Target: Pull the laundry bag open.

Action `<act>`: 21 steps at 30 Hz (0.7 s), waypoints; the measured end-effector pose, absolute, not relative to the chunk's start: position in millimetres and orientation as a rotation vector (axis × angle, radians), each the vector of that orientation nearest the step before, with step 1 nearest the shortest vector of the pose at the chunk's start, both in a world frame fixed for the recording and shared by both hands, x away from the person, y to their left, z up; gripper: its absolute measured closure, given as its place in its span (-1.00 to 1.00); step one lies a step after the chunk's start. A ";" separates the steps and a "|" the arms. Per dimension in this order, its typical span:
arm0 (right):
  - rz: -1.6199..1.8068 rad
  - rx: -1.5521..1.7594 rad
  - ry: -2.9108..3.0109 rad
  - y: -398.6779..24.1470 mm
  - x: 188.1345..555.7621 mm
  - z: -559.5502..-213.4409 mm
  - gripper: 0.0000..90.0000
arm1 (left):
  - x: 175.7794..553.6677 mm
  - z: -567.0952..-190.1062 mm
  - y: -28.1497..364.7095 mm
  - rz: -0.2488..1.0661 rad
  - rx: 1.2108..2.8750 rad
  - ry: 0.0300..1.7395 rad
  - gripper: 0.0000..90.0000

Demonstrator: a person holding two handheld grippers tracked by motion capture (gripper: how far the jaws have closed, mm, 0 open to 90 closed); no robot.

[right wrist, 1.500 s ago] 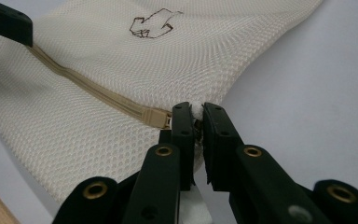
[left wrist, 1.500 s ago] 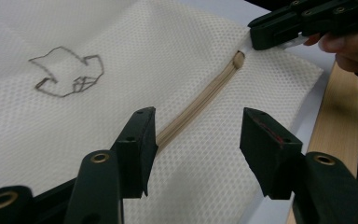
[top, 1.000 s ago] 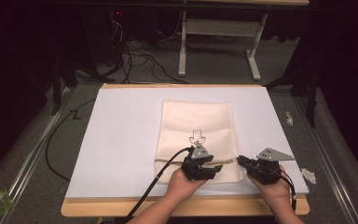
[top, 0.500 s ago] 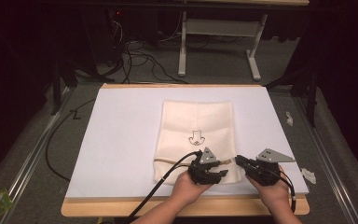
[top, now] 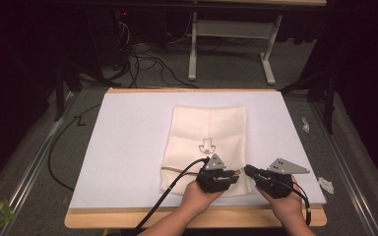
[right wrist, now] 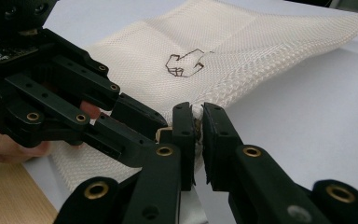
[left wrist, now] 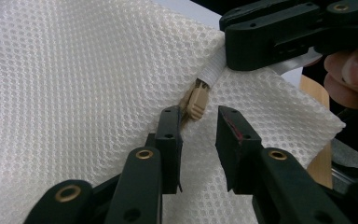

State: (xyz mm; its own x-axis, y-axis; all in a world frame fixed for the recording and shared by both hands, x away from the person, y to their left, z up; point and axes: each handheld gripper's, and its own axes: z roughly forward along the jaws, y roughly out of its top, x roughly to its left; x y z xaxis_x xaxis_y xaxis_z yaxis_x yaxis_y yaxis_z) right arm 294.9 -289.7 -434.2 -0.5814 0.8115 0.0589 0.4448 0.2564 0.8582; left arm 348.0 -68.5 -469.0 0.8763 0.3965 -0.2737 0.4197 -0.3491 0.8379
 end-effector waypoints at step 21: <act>1.232 1.116 2.148 -286.1 293.5 -434.9 0.90 | 346.1 -470.9 -68.4 -0.024 1.960 0.590 0.93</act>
